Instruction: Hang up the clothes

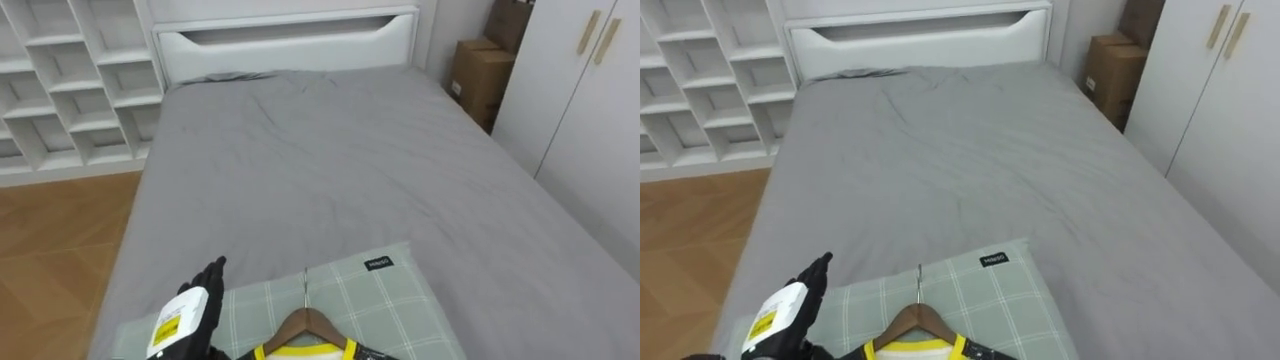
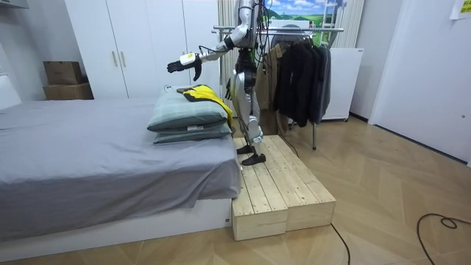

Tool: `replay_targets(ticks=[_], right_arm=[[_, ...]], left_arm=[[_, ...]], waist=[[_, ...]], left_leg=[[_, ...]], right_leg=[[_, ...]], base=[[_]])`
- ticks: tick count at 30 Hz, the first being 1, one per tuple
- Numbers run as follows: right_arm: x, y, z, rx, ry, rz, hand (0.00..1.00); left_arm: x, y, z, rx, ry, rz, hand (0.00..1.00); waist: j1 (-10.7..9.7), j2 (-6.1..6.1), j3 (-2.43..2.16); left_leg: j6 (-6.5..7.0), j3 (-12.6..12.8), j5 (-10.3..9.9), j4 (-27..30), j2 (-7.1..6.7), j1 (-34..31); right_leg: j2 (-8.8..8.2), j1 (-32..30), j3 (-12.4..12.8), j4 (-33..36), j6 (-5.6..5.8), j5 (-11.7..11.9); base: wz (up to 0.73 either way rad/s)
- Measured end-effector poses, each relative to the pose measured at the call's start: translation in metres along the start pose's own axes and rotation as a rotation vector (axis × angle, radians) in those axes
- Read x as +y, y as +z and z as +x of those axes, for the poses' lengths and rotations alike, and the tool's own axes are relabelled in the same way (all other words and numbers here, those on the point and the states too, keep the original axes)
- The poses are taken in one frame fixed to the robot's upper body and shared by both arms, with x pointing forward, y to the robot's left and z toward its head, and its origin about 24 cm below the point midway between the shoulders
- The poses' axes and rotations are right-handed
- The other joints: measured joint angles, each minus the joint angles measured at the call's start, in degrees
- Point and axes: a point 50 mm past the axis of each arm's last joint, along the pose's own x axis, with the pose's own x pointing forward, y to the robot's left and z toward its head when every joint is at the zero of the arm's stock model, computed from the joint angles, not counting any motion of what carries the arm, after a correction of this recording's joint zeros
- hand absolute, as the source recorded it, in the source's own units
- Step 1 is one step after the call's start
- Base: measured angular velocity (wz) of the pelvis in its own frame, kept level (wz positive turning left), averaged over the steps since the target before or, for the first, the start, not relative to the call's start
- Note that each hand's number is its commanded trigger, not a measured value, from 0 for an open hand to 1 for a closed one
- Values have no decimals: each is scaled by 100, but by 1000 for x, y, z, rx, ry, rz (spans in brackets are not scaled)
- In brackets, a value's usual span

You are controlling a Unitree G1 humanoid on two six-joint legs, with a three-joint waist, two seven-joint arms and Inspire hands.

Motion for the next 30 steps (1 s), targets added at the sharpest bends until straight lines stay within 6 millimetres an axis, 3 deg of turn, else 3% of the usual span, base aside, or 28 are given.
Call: replay_targets(ticks=[16, 30], right_arm=[[-3, 2, -1, -4, 4, -3, 0], [-8, 4, -2, -4, 7, -3, 0]], left_arm=[[-16, -12, -4, 72, -183, 23, 0], [-19, -9, -3, 55, -229, 50, 0]], waist=[[-5, 64, 30], [-37, 78, 37]], left_leg=[[-3, 2, 2, 13, 9, -27], [0, -21, 3, 23, -2, -71]], right_leg=[[-13, -19, -11, 23, -2, 1], [-34, -36, -64, 15, -1, 1]], base=[[0], [1]])
